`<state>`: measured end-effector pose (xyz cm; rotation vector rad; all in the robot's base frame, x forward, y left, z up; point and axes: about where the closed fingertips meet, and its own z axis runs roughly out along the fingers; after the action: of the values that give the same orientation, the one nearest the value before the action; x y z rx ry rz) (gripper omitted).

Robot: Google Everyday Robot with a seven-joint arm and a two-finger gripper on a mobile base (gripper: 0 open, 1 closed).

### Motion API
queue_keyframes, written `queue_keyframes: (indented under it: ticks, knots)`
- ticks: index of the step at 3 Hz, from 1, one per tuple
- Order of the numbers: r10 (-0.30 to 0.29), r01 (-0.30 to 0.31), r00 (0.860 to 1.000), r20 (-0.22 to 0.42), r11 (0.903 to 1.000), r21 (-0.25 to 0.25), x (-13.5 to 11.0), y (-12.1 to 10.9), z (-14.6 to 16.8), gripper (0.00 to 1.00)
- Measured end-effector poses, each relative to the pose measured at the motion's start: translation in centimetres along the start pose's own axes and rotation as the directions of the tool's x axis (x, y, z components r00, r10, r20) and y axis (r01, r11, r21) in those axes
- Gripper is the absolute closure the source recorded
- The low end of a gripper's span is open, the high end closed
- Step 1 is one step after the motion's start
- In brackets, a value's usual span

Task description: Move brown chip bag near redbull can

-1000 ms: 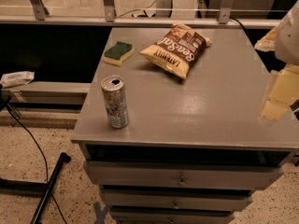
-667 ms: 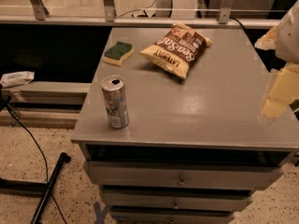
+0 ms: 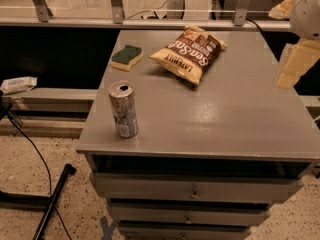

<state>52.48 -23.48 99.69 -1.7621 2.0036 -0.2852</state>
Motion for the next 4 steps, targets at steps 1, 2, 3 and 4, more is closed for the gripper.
queue_keyframes:
  ticks: [1,2,3,4]
  knots:
    - [-0.169,0.169,0.986,-0.005,0.9846,0.045,-1.4,-6.7,2.7,0.0]
    - [-0.205,0.202,0.979,0.012,0.9725,0.116,-2.5,-9.4,0.8,0.0]
    - [-0.197,0.195,0.98,0.012,0.974,0.116,-2.4,-9.2,0.7,0.0]
    - [-0.333,0.331,0.942,0.043,0.9428,0.037,-3.9,-8.8,3.4,0.0]
